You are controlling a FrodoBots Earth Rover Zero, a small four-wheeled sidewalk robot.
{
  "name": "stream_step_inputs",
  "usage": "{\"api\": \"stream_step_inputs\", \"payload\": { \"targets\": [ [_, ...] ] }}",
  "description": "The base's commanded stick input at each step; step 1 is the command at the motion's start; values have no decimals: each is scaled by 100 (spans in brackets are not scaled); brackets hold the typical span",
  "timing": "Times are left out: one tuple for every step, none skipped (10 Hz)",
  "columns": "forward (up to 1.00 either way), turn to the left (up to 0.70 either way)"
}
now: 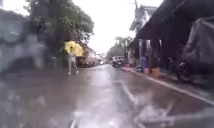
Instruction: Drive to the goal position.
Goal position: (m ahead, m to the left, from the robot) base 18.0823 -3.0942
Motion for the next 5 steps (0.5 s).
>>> {"api": "stream_step_inputs", "payload": {
  "targets": [
    [100, 0],
    [100, 0],
    [100, 0],
    [100, 0],
    [100, 0]
  ]
}}
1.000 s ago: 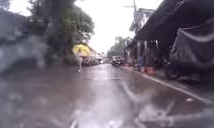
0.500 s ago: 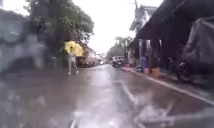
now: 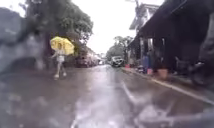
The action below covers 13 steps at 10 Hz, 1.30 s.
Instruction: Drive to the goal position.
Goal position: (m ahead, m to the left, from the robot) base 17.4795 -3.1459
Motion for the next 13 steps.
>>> {"api": "stream_step_inputs", "payload": {
  "targets": [
    [100, 0],
    [100, 0],
    [100, 0],
    [100, 0],
    [100, 0],
    [100, 0],
    [100, 0],
    [100, 0],
    [100, 0],
    [100, 0],
    [100, 0],
    [100, 0],
    [100, 0]
  ]
}}
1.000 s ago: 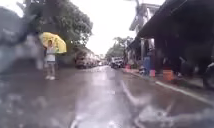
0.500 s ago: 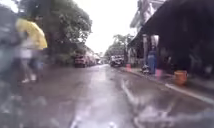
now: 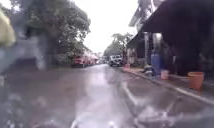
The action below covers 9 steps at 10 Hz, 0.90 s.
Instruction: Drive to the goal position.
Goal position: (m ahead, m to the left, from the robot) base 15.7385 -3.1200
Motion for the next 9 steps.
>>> {"api": "stream_step_inputs", "payload": {
  "targets": [
    [100, 0],
    [100, 0],
    [100, 0],
    [100, 0],
    [100, 0],
    [100, 0],
    [100, 0],
    [100, 0],
    [100, 0]
  ]
}}
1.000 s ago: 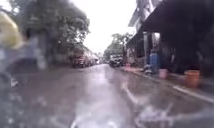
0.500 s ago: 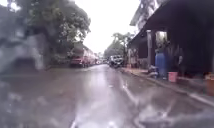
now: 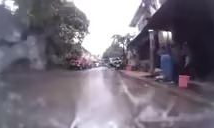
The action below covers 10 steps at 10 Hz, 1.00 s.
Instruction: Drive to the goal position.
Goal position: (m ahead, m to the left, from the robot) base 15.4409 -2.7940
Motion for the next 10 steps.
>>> {"api": "stream_step_inputs", "payload": {
  "targets": [
    [100, 0],
    [100, 0],
    [100, 0],
    [100, 0],
    [100, 0],
    [100, 0],
    [100, 0],
    [100, 0],
    [100, 0],
    [100, 0]
  ]
}}
